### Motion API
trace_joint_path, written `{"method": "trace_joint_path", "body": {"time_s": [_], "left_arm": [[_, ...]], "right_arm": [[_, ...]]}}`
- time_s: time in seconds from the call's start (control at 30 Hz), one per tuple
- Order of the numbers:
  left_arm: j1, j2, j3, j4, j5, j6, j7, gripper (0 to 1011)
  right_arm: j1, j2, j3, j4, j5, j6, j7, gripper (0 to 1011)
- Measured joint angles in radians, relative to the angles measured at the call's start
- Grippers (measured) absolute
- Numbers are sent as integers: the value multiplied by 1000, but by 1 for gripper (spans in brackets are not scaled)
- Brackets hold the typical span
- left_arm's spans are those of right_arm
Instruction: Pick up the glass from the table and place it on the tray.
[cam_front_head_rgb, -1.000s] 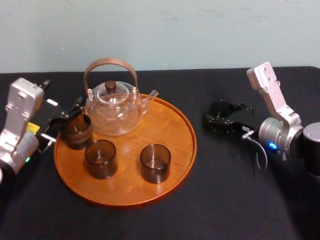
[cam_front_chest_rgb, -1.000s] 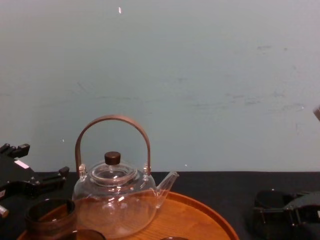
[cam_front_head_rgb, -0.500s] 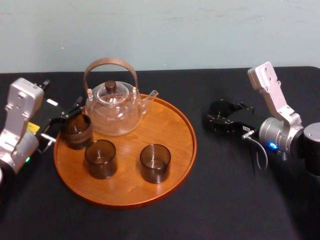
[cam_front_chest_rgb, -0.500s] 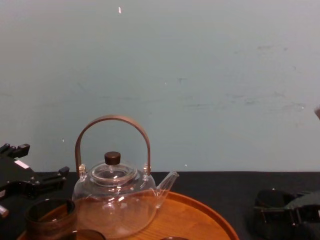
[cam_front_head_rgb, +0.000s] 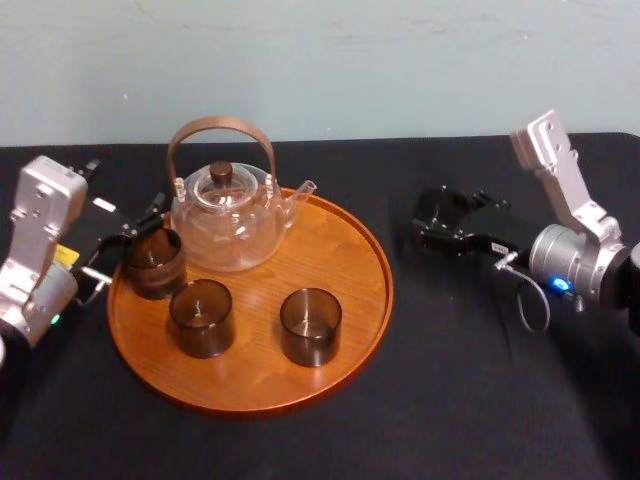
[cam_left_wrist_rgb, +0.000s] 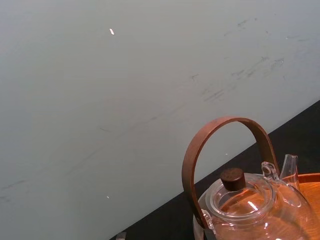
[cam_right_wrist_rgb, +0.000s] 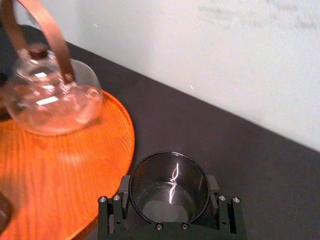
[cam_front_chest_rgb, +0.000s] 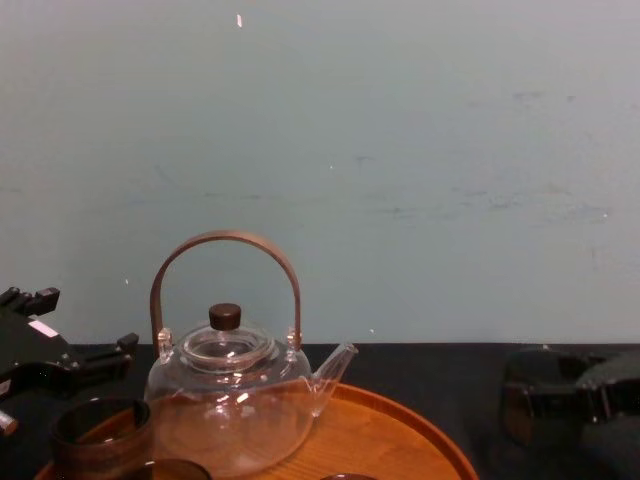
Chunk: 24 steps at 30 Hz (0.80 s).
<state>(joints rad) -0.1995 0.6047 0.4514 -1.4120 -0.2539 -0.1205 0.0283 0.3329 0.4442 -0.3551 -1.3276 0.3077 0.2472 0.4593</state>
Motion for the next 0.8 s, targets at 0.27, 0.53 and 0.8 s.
{"method": "trace_joint_path", "body": {"time_s": [0.27,0.53,0.8], "left_arm": [[0,0,0,0,0,0,0,1001],[0,0,0,0,0,0,0,1001],[0,0,0,0,0,0,0,1001]], "right_arm": [[22,16,-23,-34,19,-29,52,905],[80,9,-90,-16,25,-77,129,905],[125,-18,-150,32,24,-111,168,905]]}}
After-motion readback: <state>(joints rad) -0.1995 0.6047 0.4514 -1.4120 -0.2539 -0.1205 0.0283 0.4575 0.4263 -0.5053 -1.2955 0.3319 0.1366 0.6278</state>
